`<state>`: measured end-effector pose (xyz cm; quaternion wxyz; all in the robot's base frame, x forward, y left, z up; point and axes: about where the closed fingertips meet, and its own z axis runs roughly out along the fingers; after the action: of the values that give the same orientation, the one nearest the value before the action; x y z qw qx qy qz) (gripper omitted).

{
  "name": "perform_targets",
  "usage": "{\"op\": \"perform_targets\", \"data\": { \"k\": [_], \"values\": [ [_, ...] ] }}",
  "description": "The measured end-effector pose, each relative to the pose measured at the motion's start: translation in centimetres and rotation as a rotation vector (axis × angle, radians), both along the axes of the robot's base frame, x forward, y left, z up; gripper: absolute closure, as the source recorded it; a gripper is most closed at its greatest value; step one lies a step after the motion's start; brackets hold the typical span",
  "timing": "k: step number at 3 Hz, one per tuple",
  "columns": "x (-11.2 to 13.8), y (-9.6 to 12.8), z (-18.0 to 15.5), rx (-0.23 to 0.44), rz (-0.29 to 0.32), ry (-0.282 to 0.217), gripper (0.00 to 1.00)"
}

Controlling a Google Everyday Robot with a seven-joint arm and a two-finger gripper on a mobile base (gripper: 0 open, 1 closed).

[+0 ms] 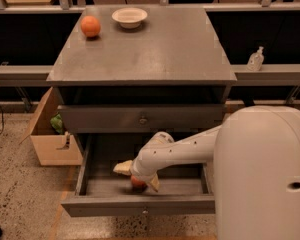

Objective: Pick apple from middle drawer and place on counter

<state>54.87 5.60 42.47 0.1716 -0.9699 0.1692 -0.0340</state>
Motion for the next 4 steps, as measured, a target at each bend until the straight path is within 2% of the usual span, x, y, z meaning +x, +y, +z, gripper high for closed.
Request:
{"op": "perform_targets", "data": {
  "k": [2, 3, 4],
  "values": [
    [1.2, -0.6, -3.4, -0.008, -0.003, 0.023, 0.0],
    [2.1, -0.6, -3.4, -0.002, 0.004, 0.017, 0.18],
    [2.2, -0.5, -3.1, 0.001, 0.016, 0.029, 0.42]
  ]
}}
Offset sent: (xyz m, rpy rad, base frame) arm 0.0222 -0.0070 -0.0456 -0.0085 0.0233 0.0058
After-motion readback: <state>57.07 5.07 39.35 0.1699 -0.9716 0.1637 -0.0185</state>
